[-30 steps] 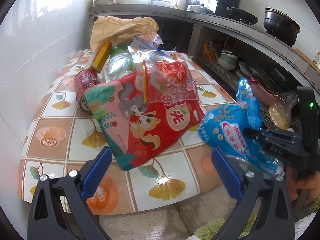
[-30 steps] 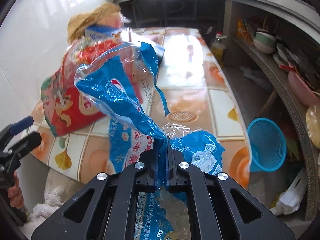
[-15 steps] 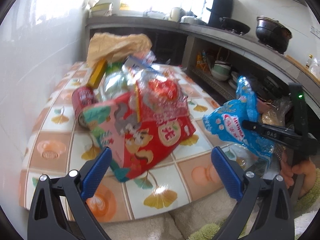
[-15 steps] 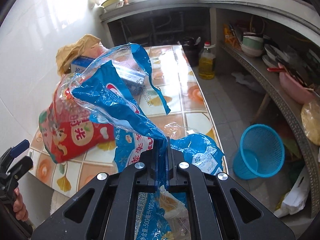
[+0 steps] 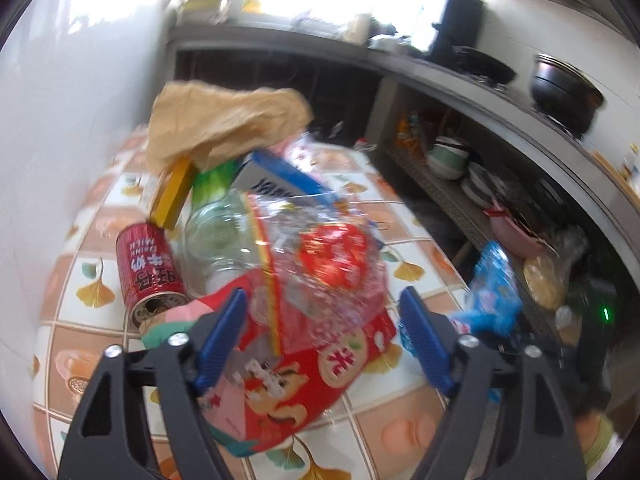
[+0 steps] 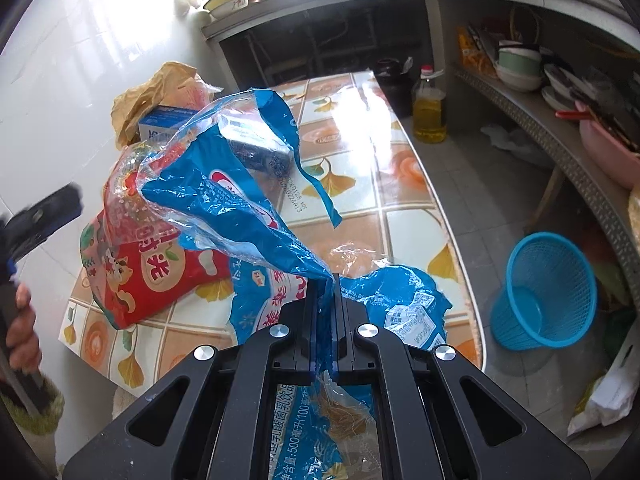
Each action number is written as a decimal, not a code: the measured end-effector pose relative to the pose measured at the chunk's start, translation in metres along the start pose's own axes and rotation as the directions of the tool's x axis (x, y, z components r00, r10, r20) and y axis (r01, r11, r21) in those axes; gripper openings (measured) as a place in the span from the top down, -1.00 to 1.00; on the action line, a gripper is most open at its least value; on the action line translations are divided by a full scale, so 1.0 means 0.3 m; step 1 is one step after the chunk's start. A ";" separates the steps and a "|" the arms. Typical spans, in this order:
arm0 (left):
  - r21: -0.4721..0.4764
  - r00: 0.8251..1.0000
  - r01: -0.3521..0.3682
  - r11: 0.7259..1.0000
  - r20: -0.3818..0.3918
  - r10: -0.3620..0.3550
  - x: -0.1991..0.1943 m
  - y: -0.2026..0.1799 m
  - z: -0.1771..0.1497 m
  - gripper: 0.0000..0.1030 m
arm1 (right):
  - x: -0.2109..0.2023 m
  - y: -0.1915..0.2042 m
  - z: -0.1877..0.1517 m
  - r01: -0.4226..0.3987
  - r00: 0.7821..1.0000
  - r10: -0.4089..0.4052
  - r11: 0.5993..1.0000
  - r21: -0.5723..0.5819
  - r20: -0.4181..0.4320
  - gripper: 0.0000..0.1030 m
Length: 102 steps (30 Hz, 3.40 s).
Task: Collect trash
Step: 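Grasp the red snack bag with the left tool while the right tool holds the blue bag, then carry both bags to the blue wastebasket and open both tools to drop them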
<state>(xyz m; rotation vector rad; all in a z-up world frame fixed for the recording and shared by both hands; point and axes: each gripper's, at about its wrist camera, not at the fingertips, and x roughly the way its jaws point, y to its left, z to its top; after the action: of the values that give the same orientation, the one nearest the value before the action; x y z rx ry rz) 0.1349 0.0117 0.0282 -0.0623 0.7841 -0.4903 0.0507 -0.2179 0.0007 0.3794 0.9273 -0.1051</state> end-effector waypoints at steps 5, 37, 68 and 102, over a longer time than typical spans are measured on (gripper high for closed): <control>-0.070 0.998 -0.028 0.997 -0.065 0.023 0.069 0.047 0.050 -0.06 | 0.017 -0.035 0.005 -0.007 1.000 0.008 1.000 0.021 -0.008 0.93; -0.085 0.980 0.113 0.990 0.172 -0.097 -0.078 0.022 0.124 0.81 | -0.033 -0.062 -0.007 -0.017 1.000 0.016 0.999 0.042 0.017 0.93; 0.252 0.901 0.433 0.865 -0.103 -0.421 0.272 -0.882 0.192 0.82 | -0.253 -0.686 -0.125 0.117 0.975 -0.193 0.871 0.477 0.113 0.93; 0.409 0.789 0.356 0.840 -0.614 -0.035 1.485 -1.546 -0.130 0.05 | 0.513 -1.419 -0.082 0.469 0.882 -0.371 0.618 0.632 -0.292 0.17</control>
<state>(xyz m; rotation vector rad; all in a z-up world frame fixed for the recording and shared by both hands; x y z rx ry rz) 0.1906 -0.5932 -0.1868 0.5352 1.2422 -0.9414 0.0181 -0.5930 -0.2515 0.8672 1.0800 -0.9041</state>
